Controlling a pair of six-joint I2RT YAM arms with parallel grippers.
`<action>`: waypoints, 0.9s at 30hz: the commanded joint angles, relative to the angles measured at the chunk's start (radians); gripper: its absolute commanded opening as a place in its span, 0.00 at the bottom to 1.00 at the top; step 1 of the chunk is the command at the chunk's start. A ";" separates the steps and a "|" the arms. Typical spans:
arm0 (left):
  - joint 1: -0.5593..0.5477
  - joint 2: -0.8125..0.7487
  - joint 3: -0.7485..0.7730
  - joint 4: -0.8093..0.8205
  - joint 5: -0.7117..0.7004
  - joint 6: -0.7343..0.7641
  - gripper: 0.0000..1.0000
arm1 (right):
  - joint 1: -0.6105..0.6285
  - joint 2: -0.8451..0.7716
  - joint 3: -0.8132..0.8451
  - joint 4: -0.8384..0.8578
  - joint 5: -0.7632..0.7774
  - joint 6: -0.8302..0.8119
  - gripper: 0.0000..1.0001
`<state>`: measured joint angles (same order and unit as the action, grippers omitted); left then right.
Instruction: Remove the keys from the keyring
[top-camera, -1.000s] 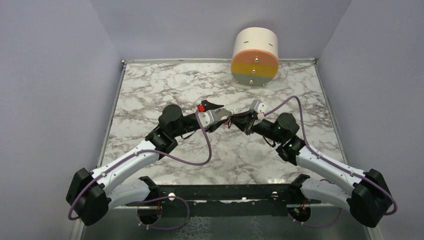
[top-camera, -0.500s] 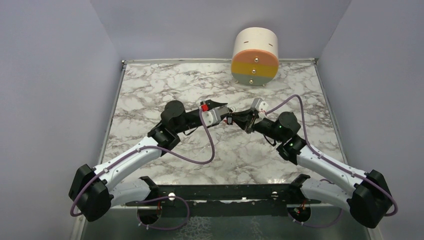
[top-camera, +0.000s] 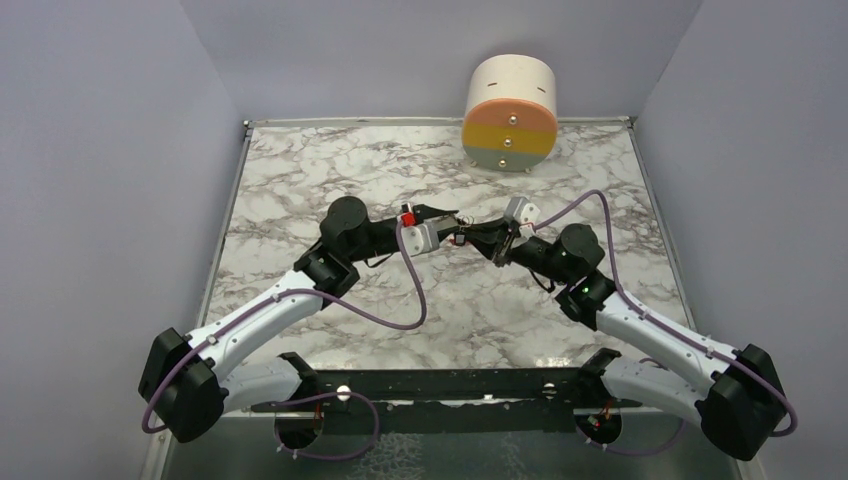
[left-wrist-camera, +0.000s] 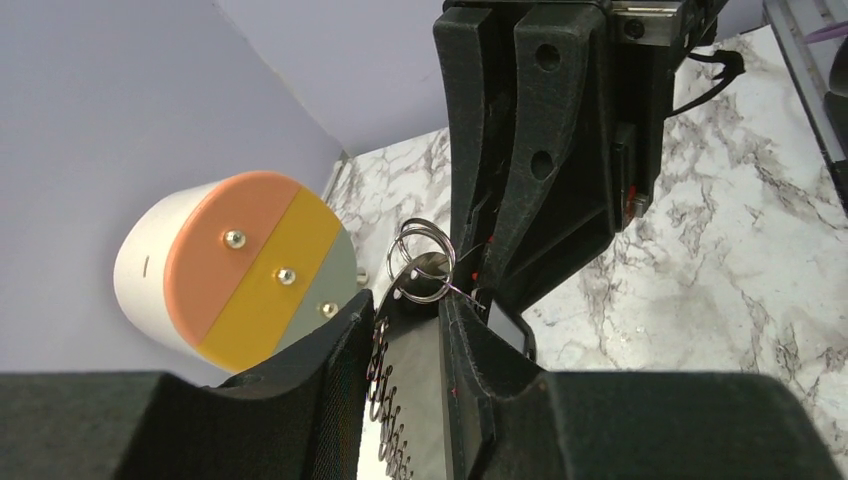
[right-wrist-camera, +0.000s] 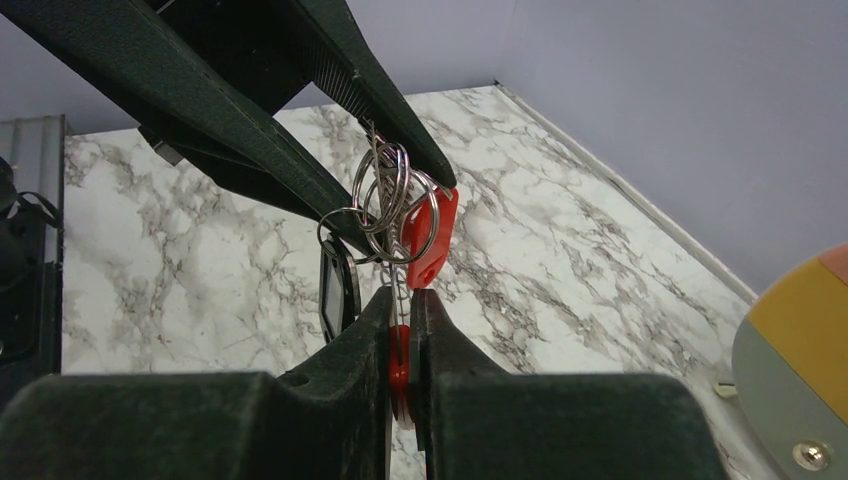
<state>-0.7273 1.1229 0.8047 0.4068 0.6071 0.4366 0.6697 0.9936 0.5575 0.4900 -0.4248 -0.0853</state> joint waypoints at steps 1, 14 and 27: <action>-0.017 -0.012 0.040 0.026 0.184 -0.004 0.02 | 0.013 0.014 0.038 -0.001 -0.009 -0.006 0.01; -0.031 -0.013 0.059 0.035 0.188 -0.092 0.00 | 0.013 -0.018 0.051 -0.056 0.043 -0.012 0.01; -0.065 -0.052 0.034 0.035 0.028 -0.242 0.00 | 0.013 -0.047 0.060 -0.094 0.100 -0.022 0.04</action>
<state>-0.7410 1.1034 0.8299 0.3912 0.6247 0.2825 0.6754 0.9401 0.5819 0.4011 -0.4076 -0.1024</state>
